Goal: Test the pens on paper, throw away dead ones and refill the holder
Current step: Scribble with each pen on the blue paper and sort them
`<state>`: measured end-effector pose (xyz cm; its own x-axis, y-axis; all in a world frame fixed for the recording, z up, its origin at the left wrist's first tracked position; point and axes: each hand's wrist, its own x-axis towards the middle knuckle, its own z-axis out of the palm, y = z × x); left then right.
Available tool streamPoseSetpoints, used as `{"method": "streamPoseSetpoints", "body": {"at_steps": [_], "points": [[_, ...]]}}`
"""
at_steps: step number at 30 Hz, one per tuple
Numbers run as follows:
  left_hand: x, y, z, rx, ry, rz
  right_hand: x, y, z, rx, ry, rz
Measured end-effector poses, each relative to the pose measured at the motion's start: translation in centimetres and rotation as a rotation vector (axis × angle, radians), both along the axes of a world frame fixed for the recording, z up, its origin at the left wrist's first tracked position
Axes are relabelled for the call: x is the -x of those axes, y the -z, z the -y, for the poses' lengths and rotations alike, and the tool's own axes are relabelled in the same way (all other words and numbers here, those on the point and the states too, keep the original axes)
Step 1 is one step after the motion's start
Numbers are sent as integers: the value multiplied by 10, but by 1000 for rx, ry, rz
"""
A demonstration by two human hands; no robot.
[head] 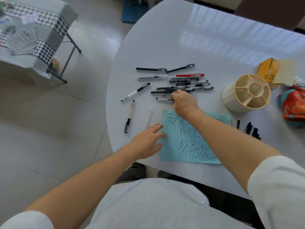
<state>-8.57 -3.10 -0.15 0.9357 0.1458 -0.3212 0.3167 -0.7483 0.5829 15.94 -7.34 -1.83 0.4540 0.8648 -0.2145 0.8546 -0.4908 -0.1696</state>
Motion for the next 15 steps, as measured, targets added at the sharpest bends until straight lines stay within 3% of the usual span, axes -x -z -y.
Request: {"method": "streamPoseSetpoints", "body": {"at_steps": [3, 5, 11, 15], "points": [[4, -1, -2, 46, -58, 6, -5, -4, 9, 54, 24, -35], [2, -3, -2, 76, -128, 22, -6, -15, 22, -14, 134, -159], [-22, -16, 3, 263, -311, -11, 33, -54, 87, -441, 674, -979], [-37, -23, 12, 360, -186, -105, 71, -57, 118, -560, 786, -1268]]}}
